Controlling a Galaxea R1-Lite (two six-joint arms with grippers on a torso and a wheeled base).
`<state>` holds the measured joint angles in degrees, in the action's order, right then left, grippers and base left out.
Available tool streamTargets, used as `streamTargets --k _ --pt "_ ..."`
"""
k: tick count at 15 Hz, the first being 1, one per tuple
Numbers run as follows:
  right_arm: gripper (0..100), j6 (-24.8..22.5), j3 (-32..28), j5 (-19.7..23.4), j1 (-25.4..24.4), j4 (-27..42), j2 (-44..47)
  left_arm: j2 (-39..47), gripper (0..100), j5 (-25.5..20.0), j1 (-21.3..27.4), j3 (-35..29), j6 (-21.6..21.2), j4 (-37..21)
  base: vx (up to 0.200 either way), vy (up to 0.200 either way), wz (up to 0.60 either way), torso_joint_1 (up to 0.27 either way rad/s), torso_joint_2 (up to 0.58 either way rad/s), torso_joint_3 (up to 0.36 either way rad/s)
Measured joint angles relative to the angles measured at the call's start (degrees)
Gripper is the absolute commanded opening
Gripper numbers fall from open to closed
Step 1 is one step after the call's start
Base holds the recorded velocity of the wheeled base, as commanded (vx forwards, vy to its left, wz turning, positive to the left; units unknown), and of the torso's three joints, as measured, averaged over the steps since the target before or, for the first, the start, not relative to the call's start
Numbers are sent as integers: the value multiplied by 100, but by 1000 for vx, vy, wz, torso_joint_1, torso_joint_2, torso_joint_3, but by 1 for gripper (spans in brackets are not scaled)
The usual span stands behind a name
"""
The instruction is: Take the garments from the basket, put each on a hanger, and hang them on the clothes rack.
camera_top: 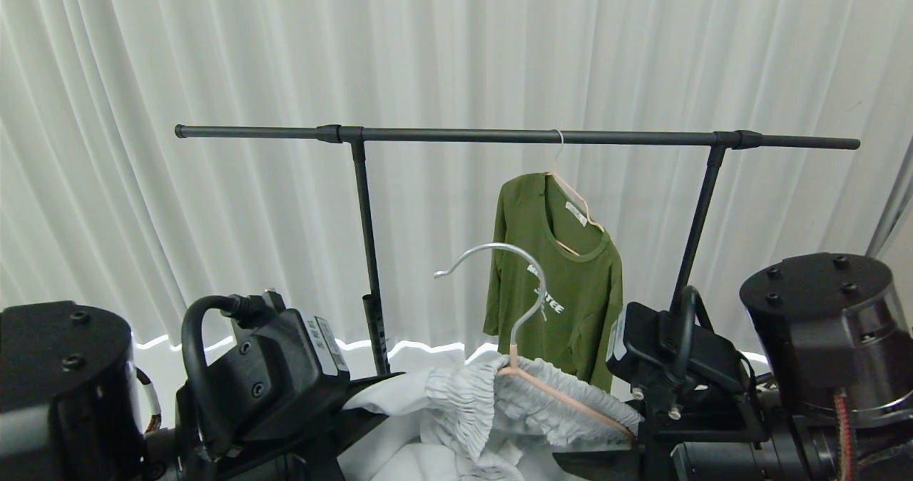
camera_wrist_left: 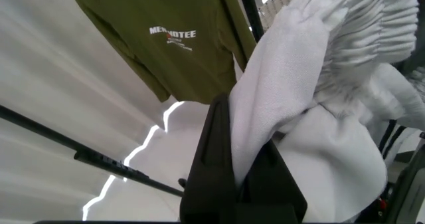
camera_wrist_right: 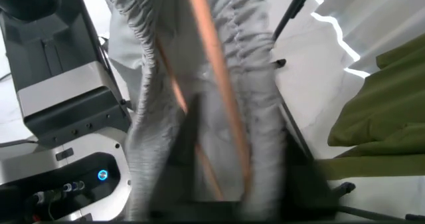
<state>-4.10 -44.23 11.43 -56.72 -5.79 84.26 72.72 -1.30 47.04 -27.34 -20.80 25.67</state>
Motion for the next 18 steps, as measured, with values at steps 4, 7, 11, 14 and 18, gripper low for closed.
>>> streamTargets --k 4,7,11,14,18 --pt "0 -2 2 -17 33 -17 2 -6 0 2 -5 50 -5 183 0 0 0 0 0 0" --pt "0 -11 2 -33 44 -9 -13 -6 100 -4 -2 52 5 244 0 0 0 0 0 0" --pt "0 -463 -20 -110 118 -1 -96 -21 100 -2 -9 83 0 221 0 0 0 0 0 0" --pt "0 -1208 -12 -118 542 16 -190 -52 100 -4 -5 106 5 218 0 0 0 0 0 0" --pt "0 -1673 -4 -96 1158 67 -351 -135 100 7 -22 304 6 210 0 0 0 0 0 0"
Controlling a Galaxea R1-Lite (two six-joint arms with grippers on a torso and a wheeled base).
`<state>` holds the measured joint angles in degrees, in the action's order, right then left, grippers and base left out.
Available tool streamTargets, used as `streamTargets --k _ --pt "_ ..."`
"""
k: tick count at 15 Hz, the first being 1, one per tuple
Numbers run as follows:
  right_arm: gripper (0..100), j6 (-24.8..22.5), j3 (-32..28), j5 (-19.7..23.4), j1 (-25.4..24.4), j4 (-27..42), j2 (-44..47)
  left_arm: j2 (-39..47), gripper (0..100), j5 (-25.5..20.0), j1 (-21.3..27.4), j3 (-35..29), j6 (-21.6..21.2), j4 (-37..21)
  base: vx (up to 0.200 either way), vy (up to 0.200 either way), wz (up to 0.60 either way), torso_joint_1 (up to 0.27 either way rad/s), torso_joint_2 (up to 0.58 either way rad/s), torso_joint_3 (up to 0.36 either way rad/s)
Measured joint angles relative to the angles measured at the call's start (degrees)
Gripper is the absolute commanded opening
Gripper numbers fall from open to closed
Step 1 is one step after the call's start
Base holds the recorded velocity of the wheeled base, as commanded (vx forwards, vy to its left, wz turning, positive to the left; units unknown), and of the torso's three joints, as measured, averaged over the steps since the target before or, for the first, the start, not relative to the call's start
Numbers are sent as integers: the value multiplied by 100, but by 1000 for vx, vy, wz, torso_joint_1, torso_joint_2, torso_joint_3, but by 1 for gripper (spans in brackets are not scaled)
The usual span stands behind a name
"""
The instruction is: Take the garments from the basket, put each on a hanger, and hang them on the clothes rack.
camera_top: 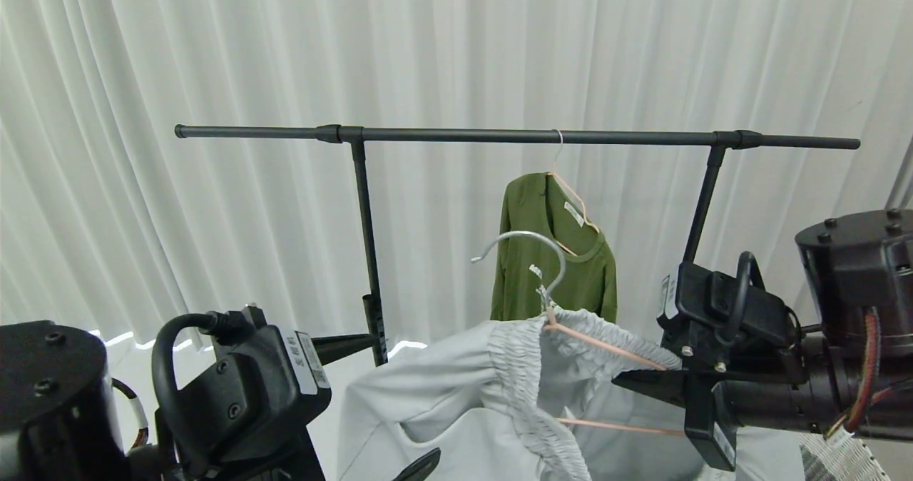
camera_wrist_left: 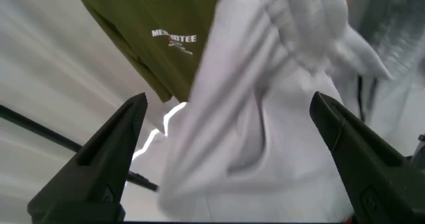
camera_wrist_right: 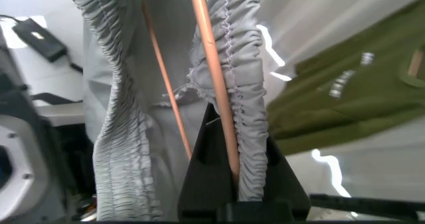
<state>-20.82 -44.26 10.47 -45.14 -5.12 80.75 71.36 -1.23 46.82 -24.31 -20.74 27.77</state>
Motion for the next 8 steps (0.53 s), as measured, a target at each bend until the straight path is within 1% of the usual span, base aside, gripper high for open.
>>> streamTargets --k 1,2,5,7,8 --pt "0 -61 2 1 82 11 -57 -26 100 33 -50 91 -1 4 0 0 0 0 0 0" --pt "0 -99 4 4 134 11 -121 -39 100 68 -215 273 -6 -5 0 0 0 0 0 0" --pt "0 -104 6 34 177 9 -297 -26 100 90 -883 778 -6 -2 0 0 0 0 0 0" --pt "0 -104 6 160 182 4 -413 83 100 33 -1307 987 0 -7 0 0 0 0 0 0" --pt "0 -99 6 224 182 -2 -457 167 100 -10 -1434 1036 7 -5 0 0 0 0 0 0"
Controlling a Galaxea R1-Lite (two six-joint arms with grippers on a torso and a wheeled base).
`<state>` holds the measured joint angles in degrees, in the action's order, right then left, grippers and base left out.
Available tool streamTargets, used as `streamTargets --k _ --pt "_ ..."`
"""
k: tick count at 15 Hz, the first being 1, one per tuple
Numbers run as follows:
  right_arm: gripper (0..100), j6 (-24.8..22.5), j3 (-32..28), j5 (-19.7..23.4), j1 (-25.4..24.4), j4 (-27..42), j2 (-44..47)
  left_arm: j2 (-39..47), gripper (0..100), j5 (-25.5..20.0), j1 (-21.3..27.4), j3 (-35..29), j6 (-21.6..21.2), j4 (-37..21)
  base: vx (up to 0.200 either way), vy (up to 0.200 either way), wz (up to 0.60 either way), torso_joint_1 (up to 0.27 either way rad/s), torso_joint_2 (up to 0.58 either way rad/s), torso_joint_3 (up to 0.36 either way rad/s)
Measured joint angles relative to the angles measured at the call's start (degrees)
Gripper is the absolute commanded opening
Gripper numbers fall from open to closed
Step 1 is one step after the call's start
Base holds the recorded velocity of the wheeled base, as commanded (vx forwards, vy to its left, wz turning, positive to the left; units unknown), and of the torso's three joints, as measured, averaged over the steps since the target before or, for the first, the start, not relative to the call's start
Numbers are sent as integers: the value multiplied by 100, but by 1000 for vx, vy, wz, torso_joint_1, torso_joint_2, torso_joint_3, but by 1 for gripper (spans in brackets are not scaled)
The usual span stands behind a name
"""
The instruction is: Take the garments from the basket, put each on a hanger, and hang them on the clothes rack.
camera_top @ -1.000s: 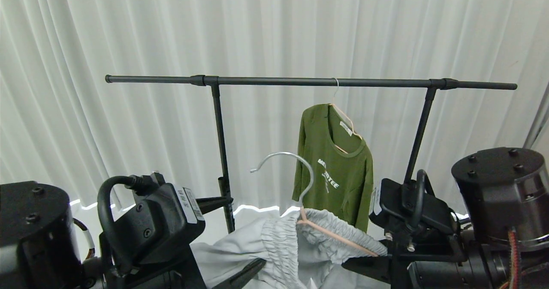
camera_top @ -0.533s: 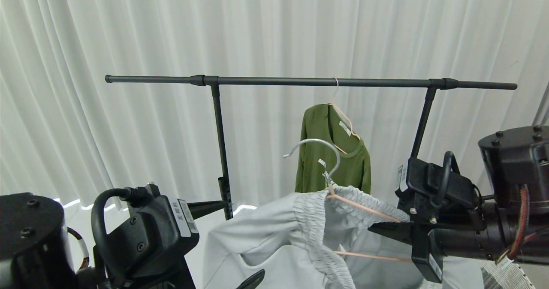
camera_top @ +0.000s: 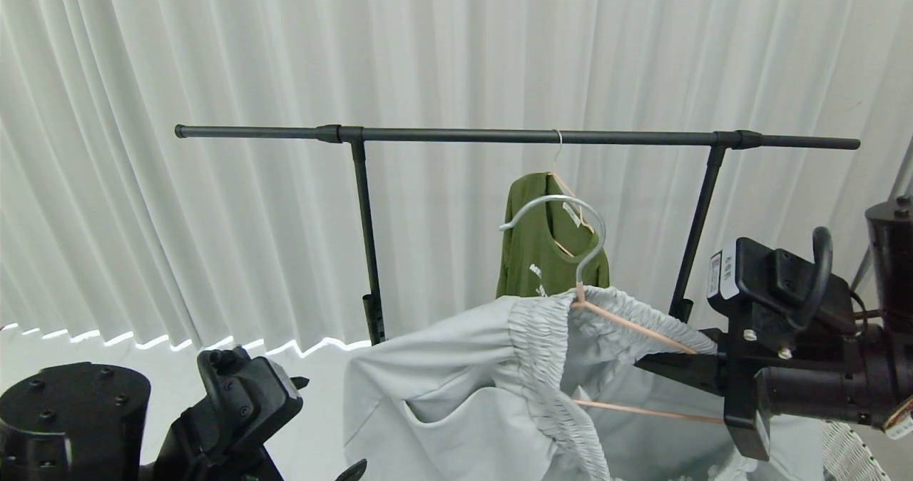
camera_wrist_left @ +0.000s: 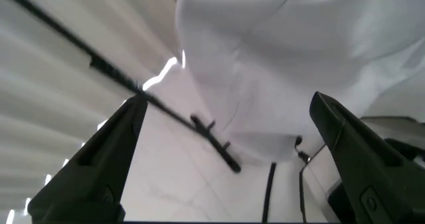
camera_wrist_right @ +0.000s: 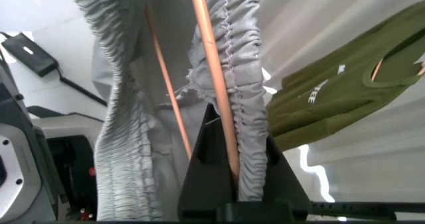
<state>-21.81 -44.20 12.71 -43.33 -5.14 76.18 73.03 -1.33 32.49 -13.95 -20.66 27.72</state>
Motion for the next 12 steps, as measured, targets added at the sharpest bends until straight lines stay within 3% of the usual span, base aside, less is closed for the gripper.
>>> streamTargets --k 5,6,12 --pt "0 0 0 143 -6 -13 -127 354 100 -39 -212 -68 46 5 0 0 0 0 0 0" --pt "0 6 0 143 -6 -13 -138 386 0 -41 -217 -72 46 5 0 0 0 0 0 0" --pt "0 22 90 74 138 88 -182 436 0 -15 -507 -30 30 5 0 0 0 0 0 0"
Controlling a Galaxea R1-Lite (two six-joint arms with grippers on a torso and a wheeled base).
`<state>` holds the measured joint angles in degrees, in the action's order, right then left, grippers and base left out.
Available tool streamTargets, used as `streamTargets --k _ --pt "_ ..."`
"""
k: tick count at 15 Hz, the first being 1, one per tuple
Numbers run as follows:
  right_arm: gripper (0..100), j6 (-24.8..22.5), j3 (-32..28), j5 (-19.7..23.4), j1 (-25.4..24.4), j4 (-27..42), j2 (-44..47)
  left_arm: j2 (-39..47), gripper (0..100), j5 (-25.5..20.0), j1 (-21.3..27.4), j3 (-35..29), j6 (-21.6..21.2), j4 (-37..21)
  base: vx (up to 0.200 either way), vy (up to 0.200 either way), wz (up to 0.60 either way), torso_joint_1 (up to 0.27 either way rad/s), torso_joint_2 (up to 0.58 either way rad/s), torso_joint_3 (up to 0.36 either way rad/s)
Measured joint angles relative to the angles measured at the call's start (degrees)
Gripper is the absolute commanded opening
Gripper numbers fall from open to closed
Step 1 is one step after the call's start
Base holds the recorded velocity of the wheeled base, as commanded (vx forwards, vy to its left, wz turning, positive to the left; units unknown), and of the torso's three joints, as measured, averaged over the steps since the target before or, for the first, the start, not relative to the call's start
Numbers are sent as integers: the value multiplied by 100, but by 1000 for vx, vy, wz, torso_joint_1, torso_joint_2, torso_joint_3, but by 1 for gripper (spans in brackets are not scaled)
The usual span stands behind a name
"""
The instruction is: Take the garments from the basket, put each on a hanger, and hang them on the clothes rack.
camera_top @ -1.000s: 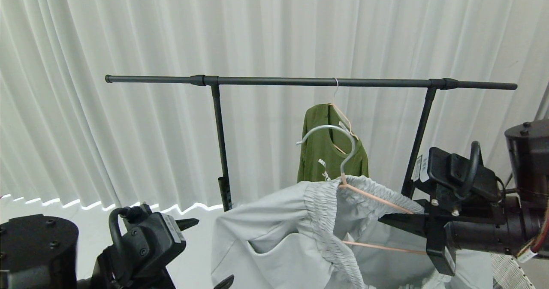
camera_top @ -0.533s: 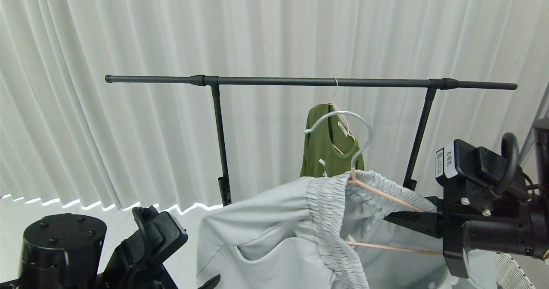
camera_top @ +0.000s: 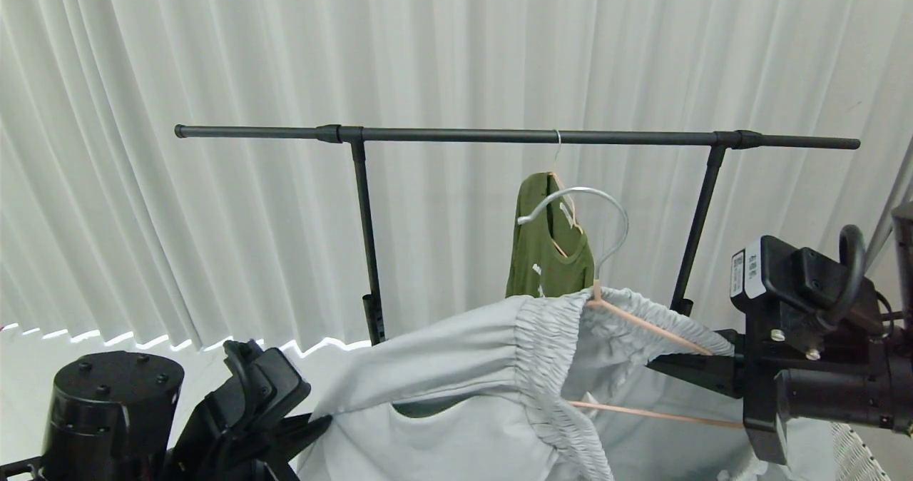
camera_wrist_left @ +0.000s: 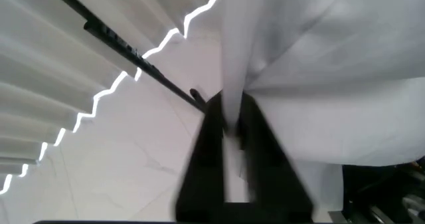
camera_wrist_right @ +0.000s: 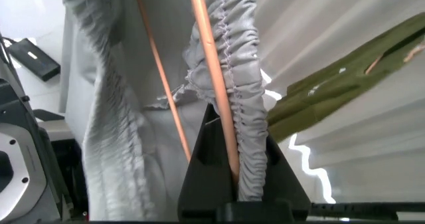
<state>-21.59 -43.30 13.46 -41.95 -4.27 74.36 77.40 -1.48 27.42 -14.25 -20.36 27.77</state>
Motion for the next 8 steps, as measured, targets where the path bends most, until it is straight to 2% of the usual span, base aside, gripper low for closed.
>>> streamTargets --k 5,8 --pt "0 5 11 -2 300 402 -155 46 0 15 -855 65 -5 6 0 0 0 0 0 0" --pt "0 17 15 15 323 395 -215 50 0 17 -997 69 -30 4 0 0 0 0 0 0"
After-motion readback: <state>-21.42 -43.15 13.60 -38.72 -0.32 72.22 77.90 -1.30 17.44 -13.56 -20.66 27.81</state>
